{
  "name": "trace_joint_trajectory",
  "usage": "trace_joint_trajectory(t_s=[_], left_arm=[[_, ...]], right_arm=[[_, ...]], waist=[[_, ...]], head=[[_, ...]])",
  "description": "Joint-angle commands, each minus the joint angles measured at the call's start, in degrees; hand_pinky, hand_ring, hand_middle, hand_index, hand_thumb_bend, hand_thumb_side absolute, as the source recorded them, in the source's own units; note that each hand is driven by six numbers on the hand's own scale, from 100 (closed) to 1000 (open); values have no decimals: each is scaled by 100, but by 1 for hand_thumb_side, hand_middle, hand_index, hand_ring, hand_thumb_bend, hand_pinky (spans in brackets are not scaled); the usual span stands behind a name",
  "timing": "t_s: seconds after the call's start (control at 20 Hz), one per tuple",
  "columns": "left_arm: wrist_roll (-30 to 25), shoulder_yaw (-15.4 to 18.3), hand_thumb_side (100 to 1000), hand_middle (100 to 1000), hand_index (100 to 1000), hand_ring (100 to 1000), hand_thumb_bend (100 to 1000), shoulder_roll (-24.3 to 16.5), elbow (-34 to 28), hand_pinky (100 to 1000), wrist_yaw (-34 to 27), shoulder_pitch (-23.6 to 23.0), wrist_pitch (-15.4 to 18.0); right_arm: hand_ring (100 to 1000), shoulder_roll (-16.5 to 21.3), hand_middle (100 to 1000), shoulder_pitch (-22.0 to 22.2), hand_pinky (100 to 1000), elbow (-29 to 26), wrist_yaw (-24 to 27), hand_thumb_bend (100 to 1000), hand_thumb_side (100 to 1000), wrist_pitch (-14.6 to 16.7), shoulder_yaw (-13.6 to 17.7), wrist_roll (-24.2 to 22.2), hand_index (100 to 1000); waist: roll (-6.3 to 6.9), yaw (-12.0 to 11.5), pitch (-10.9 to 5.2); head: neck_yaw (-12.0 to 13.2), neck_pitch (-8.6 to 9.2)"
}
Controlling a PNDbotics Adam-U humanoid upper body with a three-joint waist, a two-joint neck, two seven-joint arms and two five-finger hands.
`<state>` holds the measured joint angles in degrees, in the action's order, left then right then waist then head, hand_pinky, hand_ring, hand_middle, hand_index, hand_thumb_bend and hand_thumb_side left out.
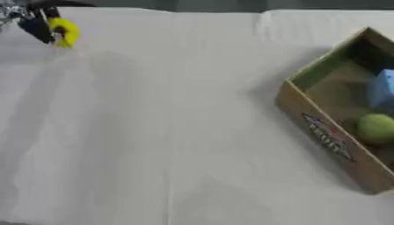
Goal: Pick up the objects with one hand, pass them to the other hand, and then place them into the box on the other side of the table.
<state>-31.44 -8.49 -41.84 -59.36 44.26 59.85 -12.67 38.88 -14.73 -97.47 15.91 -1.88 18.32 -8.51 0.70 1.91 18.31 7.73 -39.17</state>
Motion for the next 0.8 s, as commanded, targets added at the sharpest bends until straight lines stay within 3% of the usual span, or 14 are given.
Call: trace_joint_trajectory(t_s=[0.05,0.25,0.8], left_arm=[[135,-49,100,537,612,585,100,-445,-620,676,-420,-52,-43],[410,-106,100,530,607,523,100,-655,-1357,674,-886,-362,-177],[1430,-82,100,516,607,483,100,-856,-2993,661,-1940,-1156,-681]], right_arm=[[775,297,857,-10,973,-55,43,100,475,21,52,-23,820],[783,333,865,16,975,-53,91,100,472,34,45,-38,843],[786,416,871,19,975,-75,233,100,475,79,19,-56,854]], waist=[[50,-18,-291],[53,-47,-361],[42,-79,-497]], head=[[-33,-35],[-72,-74],[-96,-121]])
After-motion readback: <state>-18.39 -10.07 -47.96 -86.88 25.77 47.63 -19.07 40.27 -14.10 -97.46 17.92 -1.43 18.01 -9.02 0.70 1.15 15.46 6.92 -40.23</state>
